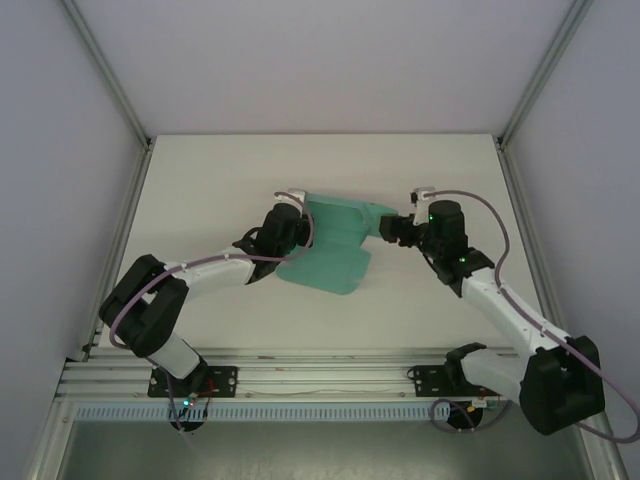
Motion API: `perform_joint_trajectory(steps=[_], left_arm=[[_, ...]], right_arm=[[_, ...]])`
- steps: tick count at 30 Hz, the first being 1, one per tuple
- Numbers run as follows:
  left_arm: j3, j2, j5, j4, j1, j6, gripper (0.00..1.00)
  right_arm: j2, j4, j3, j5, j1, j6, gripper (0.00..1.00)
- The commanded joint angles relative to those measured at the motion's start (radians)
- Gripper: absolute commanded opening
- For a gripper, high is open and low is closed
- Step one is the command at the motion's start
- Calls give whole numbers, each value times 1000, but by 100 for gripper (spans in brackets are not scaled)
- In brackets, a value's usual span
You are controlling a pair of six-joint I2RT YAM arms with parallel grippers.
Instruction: Assemble paper box
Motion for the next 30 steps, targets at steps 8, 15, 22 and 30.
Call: perform_joint_trajectory(steps=[8, 15, 22, 30], left_arm=[[57, 2, 3, -54, -1, 12, 0], [76, 24, 2, -72, -1, -10, 0], [125, 67, 15, -104, -6, -63, 0], [179, 117, 16, -147, -15, -113, 0]], right_arm=[[108, -66, 83, -40, -4, -16, 27], [144, -73, 102, 55, 1, 6, 5], [192, -24, 109, 341, 74, 60, 0], [346, -128, 231, 866, 228, 174, 0]])
